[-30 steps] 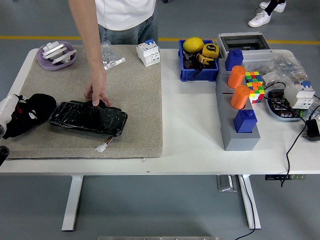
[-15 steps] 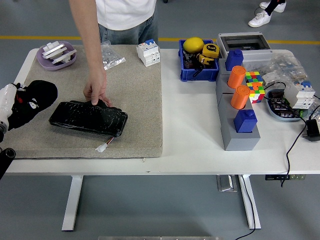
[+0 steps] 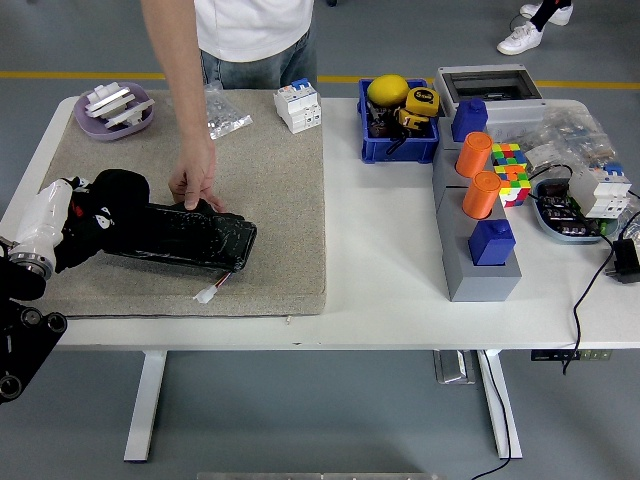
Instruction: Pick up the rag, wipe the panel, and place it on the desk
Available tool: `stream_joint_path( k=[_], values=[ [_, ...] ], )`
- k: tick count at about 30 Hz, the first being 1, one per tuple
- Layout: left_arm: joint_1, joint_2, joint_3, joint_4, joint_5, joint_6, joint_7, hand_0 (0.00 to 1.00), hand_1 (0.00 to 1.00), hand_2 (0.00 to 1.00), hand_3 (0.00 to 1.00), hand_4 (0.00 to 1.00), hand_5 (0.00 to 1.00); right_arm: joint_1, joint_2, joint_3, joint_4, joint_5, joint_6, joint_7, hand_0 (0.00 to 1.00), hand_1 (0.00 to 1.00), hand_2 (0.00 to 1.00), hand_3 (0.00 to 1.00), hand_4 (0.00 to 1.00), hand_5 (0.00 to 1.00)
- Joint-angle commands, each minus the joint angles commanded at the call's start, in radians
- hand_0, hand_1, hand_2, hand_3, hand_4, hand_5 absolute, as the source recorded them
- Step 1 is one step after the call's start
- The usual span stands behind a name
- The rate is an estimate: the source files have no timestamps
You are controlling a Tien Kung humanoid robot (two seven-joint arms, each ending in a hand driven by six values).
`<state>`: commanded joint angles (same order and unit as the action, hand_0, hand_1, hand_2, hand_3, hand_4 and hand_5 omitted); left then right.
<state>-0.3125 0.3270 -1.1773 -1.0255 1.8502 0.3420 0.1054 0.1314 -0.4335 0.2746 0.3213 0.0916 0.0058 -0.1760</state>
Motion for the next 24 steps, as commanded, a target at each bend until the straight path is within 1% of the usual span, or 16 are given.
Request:
stream_joint_path(
  k=[8,10,16,19,24],
  values=[
    [0.014,-0.022,0.051,-0.053,0.022,0.016,0.029,0.231,0.173,0.578,0.55,0.096,0.002,0.0,-0.001,-0.001,-0.001,0.002,0.001,0.001,0.786,0.489,0.685,0.631,0.998,0.523],
    [0.02,-0.026,0.069,-0.074,0.027,0.021,0.037,0.231,0.172,0.579,0.55,0.097,0.002,-0.002,-0.001,-0.002,-0.002,0.004,0.001,0.001,0.786,0.489,0.684,0.632,0.998,0.526],
    [0.028,-0.035,0.137,-0.132,0.032,0.031,0.056,0.231,0.171,0.58,0.551,0.099,0.002,-0.002,-0.003,-0.007,-0.003,0.007,0.003,0.001,0.785,0.488,0.684,0.632,0.998,0.527],
    [0.03,-0.038,0.177,-0.16,0.031,0.027,0.063,0.231,0.171,0.58,0.551,0.099,0.002,-0.002,-0.004,-0.009,-0.004,0.009,0.003,0.001,0.785,0.488,0.684,0.632,0.998,0.527],
    [0.032,-0.046,0.234,-0.191,0.017,0.025,0.064,0.231,0.17,0.579,0.552,0.098,0.002,-0.003,-0.005,-0.012,-0.004,0.009,0.004,0.001,0.784,0.488,0.684,0.632,0.998,0.527]
  ],
)
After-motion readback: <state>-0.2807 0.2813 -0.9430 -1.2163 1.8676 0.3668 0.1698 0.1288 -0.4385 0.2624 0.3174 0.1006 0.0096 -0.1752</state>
